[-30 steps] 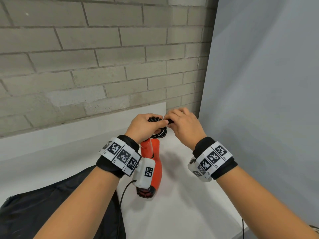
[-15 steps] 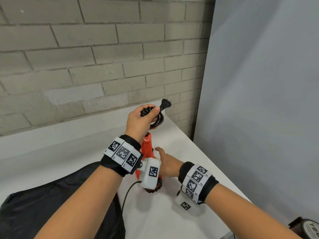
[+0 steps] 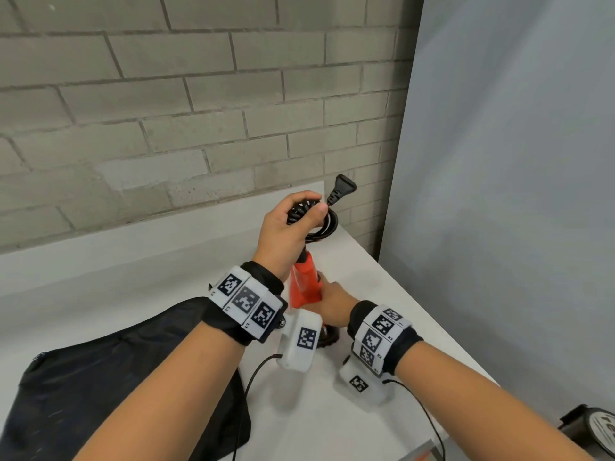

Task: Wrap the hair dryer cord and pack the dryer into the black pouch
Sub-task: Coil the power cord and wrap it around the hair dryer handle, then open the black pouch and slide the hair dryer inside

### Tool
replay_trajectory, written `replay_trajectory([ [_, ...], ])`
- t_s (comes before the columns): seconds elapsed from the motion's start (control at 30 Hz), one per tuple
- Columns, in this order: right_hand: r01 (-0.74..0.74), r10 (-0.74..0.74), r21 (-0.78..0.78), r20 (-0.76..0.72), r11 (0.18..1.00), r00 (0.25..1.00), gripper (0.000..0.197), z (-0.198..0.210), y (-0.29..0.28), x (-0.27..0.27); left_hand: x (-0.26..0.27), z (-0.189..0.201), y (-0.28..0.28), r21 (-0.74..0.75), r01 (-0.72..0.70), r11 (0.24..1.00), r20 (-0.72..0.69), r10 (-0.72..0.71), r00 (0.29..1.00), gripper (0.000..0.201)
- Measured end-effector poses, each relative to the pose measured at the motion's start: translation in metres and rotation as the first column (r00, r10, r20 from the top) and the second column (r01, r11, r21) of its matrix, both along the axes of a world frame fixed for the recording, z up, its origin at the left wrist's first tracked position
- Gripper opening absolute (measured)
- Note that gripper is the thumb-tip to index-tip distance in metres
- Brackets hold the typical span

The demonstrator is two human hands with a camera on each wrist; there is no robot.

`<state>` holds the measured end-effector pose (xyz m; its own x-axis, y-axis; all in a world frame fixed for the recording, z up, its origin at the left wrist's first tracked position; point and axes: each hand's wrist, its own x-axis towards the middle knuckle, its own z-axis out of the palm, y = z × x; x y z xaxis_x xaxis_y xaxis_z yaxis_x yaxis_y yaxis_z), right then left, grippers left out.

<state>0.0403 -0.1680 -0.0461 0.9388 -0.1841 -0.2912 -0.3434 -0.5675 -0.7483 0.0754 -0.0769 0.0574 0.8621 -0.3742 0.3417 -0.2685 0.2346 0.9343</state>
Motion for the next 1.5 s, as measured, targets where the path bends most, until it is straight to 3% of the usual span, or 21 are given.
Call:
replay_trajectory([
  [0.1,0.088,-0.095,-0.218,-0.024,0.972,0.995,0.078,0.001,-0.023,-0.001,0.009,-0.005,0.013,0.046,-0.019,0.999,-0.046,0.021,0.999,0.017],
  [0.2,0.115,-0.148,-0.398,-0.054,0.91,0.987,0.088,0.004,-0.046,-0.005,0.025,-0.021,0.027,0.237,-0.091,0.967,-0.126,0.123,0.984,0.025],
  [0.3,0.09,-0.127,-0.414,-0.063,0.906,0.99,0.085,0.007,-0.055,-0.009,0.04,-0.048,0.038,0.428,-0.075,0.901,-0.23,0.189,0.955,0.034],
  [0.43,0.058,-0.066,-0.405,-0.003,0.912,0.998,0.091,0.001,-0.052,-0.014,0.051,-0.08,0.045,0.654,0.054,0.754,-0.263,0.161,0.951,0.015],
  [0.63,-0.03,0.034,-0.492,-0.002,0.87,0.999,0.093,-0.003,-0.051,-0.017,0.066,-0.109,0.053,0.765,0.233,0.6,-0.362,0.102,0.927,0.025],
  [0.7,-0.044,0.059,-0.493,0.016,0.869,0.998,0.087,-0.003,-0.053,-0.017,0.067,-0.112,0.053,0.805,0.296,0.515,-0.381,0.066,0.922,0.028],
  [0.8,-0.083,0.109,-0.529,0.019,0.845,0.994,0.081,-0.005,-0.054,-0.015,0.066,-0.113,0.05,0.883,0.316,0.346,-0.328,-0.025,0.944,0.031],
  [0.93,-0.127,0.157,-0.611,-0.004,0.781,0.988,0.077,-0.008,-0.05,-0.014,0.062,-0.117,0.043,0.96,0.221,0.17,-0.208,-0.091,0.974,0.029],
  [1.1,-0.15,0.167,-0.616,-0.03,0.774,0.986,0.077,-0.005,-0.049,-0.012,0.059,-0.115,0.038,1.0,-0.02,0.02,0.02,0.007,1.0,0.023],
  [1.17,-0.154,0.175,-0.633,-0.03,0.759,0.984,0.077,-0.007,-0.049,-0.012,0.058,-0.114,0.041,0.998,-0.062,0.019,0.061,0.058,0.996,0.028],
  [1.3,-0.149,0.169,-0.614,-0.026,0.775,0.985,0.077,-0.01,-0.049,-0.011,0.052,-0.115,0.052,0.993,-0.058,0.106,0.042,0.146,0.988,0.039],
  [1.5,-0.127,0.112,-0.594,-0.061,0.794,0.992,0.077,-0.003,-0.039,-0.004,0.034,-0.109,0.079,0.947,0.154,0.28,-0.188,0.095,0.978,0.06],
])
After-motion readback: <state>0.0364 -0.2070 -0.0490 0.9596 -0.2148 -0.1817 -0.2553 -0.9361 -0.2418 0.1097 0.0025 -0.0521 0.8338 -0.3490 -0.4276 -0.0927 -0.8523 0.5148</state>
